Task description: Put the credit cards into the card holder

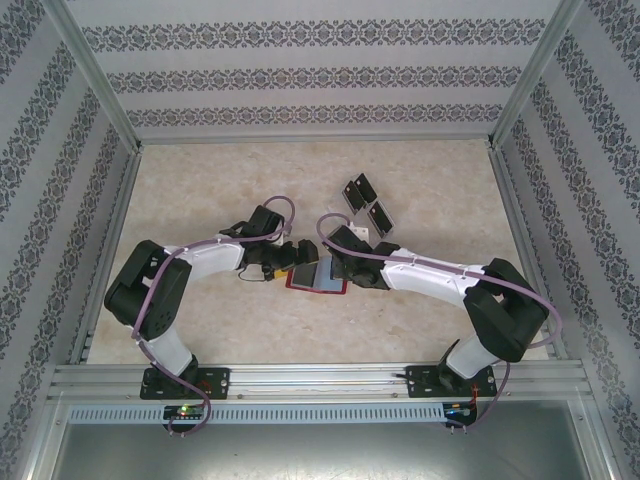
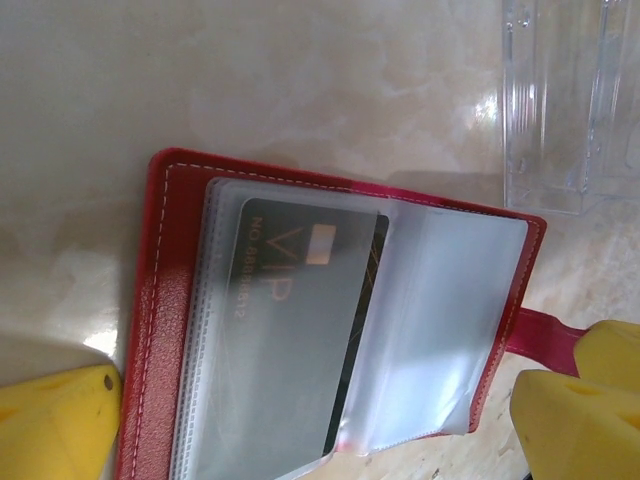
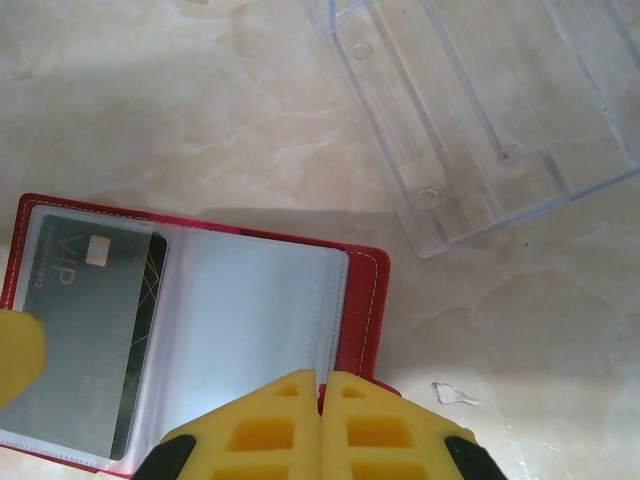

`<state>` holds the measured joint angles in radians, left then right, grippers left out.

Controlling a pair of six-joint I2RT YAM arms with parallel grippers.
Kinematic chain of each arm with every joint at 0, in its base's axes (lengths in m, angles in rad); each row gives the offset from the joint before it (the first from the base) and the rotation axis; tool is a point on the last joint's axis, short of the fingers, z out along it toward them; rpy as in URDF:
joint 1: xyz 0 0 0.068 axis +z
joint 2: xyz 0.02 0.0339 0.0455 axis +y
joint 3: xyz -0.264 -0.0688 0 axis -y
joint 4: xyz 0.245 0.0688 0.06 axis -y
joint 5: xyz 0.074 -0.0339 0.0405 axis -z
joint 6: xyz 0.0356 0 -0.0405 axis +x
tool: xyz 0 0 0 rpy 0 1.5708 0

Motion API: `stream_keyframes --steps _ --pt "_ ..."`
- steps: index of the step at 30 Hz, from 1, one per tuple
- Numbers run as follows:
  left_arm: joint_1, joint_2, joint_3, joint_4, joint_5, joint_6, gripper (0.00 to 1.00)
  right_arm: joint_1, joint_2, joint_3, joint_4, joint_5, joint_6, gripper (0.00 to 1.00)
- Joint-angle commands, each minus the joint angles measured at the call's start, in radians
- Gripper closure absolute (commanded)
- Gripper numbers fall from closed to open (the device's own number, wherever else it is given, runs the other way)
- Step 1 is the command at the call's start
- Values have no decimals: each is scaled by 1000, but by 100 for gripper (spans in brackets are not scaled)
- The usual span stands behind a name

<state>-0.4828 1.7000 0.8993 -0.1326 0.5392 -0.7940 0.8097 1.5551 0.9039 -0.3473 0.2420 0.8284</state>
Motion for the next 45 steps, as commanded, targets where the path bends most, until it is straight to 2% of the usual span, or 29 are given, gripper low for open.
stream_keyframes --steps 1,8,17,25,32,45 --pt "-20 16 -19 121 58 -48 0 -20 -21 -29 48 -37 29 100" --pt "-36 -42 -86 321 112 -166 0 -49 -11 -77 115 -77 51 100" --pt "-151 -34 -51 507 113 -279 0 -62 -21 -104 140 -89 64 100" --pt "-209 -24 10 545 76 -317 0 -97 -99 -181 130 -79 76 100" --pt "-217 -61 32 459 31 -286 0 -130 -160 -258 160 -93 93 100" --pt "-299 90 81 514 22 -324 0 -200 -267 -357 195 -121 126 100"
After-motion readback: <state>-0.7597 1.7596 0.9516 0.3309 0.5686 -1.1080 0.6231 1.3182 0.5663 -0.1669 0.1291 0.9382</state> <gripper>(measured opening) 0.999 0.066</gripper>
